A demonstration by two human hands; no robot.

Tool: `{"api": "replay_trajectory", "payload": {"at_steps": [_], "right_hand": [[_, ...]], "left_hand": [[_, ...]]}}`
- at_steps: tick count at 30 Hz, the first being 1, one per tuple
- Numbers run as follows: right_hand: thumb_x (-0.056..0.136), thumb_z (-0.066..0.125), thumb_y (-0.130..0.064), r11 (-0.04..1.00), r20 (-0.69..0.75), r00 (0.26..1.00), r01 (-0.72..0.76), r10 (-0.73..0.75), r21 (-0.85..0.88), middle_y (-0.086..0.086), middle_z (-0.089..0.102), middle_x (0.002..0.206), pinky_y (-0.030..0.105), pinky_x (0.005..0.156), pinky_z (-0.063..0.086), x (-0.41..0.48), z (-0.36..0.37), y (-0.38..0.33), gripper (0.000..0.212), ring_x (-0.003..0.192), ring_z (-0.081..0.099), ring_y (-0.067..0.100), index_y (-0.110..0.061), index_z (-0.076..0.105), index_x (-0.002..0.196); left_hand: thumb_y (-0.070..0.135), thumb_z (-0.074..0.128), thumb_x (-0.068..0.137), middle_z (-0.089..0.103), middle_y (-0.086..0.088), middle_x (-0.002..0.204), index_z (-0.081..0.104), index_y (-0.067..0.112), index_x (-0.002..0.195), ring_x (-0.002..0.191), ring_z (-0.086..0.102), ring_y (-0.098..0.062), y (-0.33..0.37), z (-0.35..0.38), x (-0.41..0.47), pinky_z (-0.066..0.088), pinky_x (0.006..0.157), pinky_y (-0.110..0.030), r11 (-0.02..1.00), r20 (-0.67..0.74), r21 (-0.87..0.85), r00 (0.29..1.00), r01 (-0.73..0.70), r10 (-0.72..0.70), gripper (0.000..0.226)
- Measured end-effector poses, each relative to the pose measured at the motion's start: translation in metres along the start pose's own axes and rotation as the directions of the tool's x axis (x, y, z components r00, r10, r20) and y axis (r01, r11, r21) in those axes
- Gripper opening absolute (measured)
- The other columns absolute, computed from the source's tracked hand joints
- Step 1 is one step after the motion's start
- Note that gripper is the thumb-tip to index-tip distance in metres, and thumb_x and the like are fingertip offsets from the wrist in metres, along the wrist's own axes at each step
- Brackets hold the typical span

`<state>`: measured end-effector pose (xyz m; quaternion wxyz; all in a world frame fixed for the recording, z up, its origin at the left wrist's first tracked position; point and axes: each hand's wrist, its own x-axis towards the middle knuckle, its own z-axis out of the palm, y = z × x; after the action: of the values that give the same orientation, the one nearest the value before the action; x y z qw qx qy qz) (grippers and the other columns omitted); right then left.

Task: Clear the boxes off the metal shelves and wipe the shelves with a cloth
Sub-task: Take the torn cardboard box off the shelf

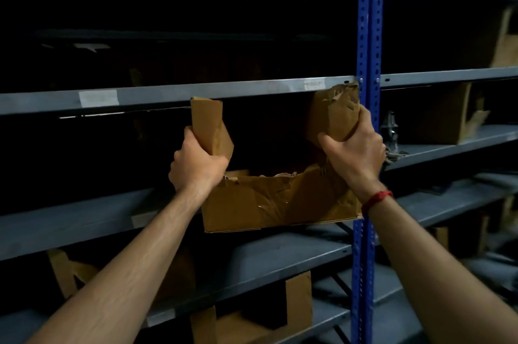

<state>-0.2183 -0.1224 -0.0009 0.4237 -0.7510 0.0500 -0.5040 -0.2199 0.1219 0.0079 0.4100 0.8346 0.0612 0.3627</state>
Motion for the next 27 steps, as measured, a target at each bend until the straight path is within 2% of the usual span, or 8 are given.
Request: {"api": "replay_trajectory", "payload": {"at_steps": [4,7,12,16,21,27], "right_hand": [[0.077,0.077,-0.044,0.999,-0.027,1.000,0.003,-0.004,-0.034,0.008,0.067,0.107,0.043,0.087,0.053,-0.019,-0.021,-0.022,0.077,0.100,0.065,0.033,-0.022,0.043,0.143],[0.077,0.077,-0.043,0.999,-0.038,0.999,0.009,-0.011,-0.048,0.001,0.061,0.096,0.044,0.086,0.053,-0.035,-0.038,-0.040,0.077,0.098,0.065,0.032,-0.021,0.043,0.142],[0.076,0.077,-0.045,0.997,-0.055,0.998,0.032,-0.036,-0.074,0.001,0.061,0.095,0.047,0.085,0.055,-0.056,-0.061,-0.062,0.076,0.095,0.066,0.032,-0.020,0.045,0.140],[0.075,0.076,-0.048,0.994,-0.089,0.994,0.060,-0.068,-0.087,0.009,0.068,0.102,0.052,0.086,0.055,-0.076,-0.084,-0.078,0.075,0.095,0.067,0.035,-0.018,0.046,0.137],[0.077,0.075,-0.048,0.992,-0.092,0.991,0.087,-0.096,-0.093,0.009,0.068,0.104,0.048,0.084,0.056,-0.099,-0.120,-0.099,0.077,0.095,0.067,0.035,-0.015,0.046,0.139],[0.076,0.075,-0.049,0.986,-0.125,0.985,0.098,-0.115,-0.134,0.011,0.069,0.109,0.049,0.086,0.055,-0.119,-0.159,-0.117,0.079,0.099,0.067,0.036,-0.013,0.046,0.141]], "left_hand": [[0.025,0.077,0.084,0.060,-0.009,0.127,0.042,0.020,0.137,0.113,0.060,-0.033,-0.001,-0.023,-0.015,0.041,0.077,-0.036,1.000,0.011,-0.017,1.000,-0.007,0.007,0.063],[0.023,0.077,0.084,0.060,-0.010,0.126,0.044,0.020,0.135,0.112,0.060,-0.033,-0.002,-0.041,-0.026,0.043,0.078,-0.038,0.999,0.008,-0.026,1.000,-0.022,0.022,0.061],[0.021,0.077,0.084,0.060,-0.010,0.127,0.042,0.020,0.139,0.112,0.060,-0.034,-0.003,-0.069,-0.044,0.043,0.077,-0.037,0.999,-0.006,-0.022,1.000,-0.030,0.030,0.065],[0.020,0.077,0.083,0.059,-0.008,0.128,0.042,0.021,0.139,0.115,0.059,-0.033,-0.003,-0.094,-0.066,0.042,0.078,-0.037,0.999,-0.021,-0.024,0.999,-0.029,0.028,0.065],[0.022,0.078,0.080,0.059,-0.006,0.126,0.044,0.024,0.138,0.117,0.056,-0.032,0.002,-0.125,-0.086,0.046,0.085,-0.041,0.999,-0.027,-0.029,0.999,-0.035,0.034,0.067],[0.022,0.078,0.081,0.059,-0.006,0.126,0.045,0.023,0.138,0.117,0.057,-0.031,0.008,-0.144,-0.108,0.047,0.086,-0.041,0.995,-0.021,-0.045,0.996,-0.085,0.084,0.066]]}}
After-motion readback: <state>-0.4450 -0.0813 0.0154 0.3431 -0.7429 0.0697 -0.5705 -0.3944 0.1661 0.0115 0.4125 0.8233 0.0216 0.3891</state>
